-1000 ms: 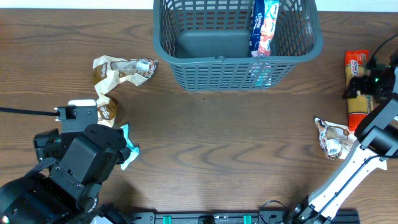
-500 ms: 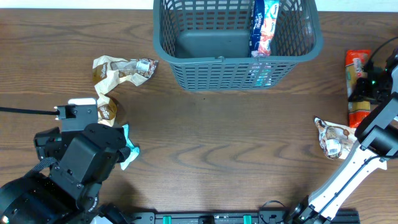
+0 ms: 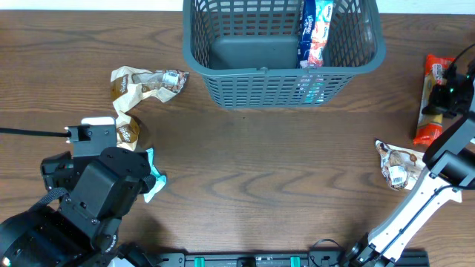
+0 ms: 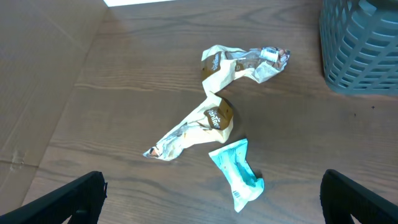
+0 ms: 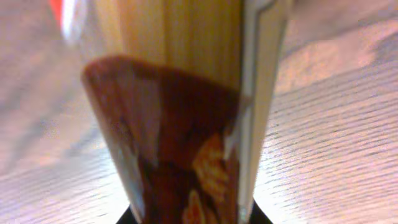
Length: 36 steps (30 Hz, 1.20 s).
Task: Pack container
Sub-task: 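Carry the spaghetti packet to the basket and lower it inside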
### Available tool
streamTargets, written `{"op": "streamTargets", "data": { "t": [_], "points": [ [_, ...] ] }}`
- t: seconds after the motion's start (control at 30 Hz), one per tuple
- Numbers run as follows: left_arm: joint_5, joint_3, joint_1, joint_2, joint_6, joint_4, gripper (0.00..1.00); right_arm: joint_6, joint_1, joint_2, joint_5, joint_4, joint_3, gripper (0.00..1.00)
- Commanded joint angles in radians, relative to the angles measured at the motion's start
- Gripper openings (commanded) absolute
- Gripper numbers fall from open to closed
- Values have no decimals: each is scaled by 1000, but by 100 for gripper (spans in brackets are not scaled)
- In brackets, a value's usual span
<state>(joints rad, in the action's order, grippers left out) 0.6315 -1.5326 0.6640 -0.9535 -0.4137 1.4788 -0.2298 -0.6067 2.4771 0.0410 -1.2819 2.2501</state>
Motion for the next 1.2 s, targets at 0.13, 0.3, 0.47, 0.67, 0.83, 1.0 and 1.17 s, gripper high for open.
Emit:
{"op": "streamTargets", "data": {
  "t": [0.13,0.3,0.47,0.67,0.83,1.0,1.17],
  "points": [
    [5,-9,0,0,10,1,99,86,37,-151,124,-79,363,1],
    [5,-9,0,0,10,1,99,148,62,-296,164,-117,520,1],
    [5,-9,0,0,10,1,99,182,124,-476,290,-82,558,1],
    [5,-9,0,0,10,1,98,305,256,-629,288,5,558,1],
    [5,-9,0,0,10,1,99,406,396,-653,219,-14,557,2],
    [5,-9,0,0,10,1,99,409,523,-623,87,-47,523,1],
    [5,-9,0,0,10,1,98,451,638,-568,11,-42,472,2]
  ]
}}
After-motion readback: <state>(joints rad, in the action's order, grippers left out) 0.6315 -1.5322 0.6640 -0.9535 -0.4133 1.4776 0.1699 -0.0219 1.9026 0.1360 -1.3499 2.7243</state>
